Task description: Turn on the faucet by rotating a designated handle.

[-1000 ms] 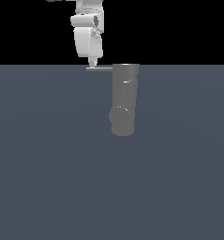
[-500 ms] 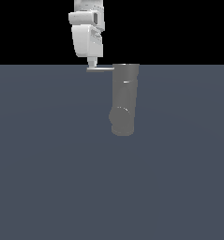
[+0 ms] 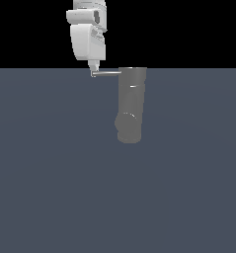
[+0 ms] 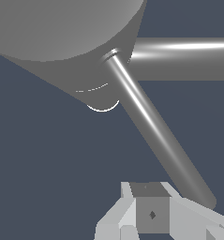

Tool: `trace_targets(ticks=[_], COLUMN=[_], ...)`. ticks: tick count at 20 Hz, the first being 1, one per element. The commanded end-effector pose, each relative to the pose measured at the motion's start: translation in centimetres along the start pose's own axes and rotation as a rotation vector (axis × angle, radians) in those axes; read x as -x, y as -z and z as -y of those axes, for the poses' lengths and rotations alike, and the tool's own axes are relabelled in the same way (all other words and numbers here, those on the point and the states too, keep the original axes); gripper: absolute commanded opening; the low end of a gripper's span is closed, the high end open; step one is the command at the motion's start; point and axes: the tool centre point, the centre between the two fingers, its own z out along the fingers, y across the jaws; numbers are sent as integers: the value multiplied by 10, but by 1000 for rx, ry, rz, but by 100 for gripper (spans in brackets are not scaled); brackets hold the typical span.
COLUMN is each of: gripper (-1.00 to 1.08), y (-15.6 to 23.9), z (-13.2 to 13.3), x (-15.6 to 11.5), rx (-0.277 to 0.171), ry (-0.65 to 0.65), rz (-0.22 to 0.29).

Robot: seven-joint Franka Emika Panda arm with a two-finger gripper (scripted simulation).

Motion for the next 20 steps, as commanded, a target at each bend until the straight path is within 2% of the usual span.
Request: trace_targets(ticks=[1,20], gripper=[-100,-100], y=[0,1], z=[-6,-50], x=[-7,-53], rx=[4,9], ry=[-4,-5], rz=[-3,-2])
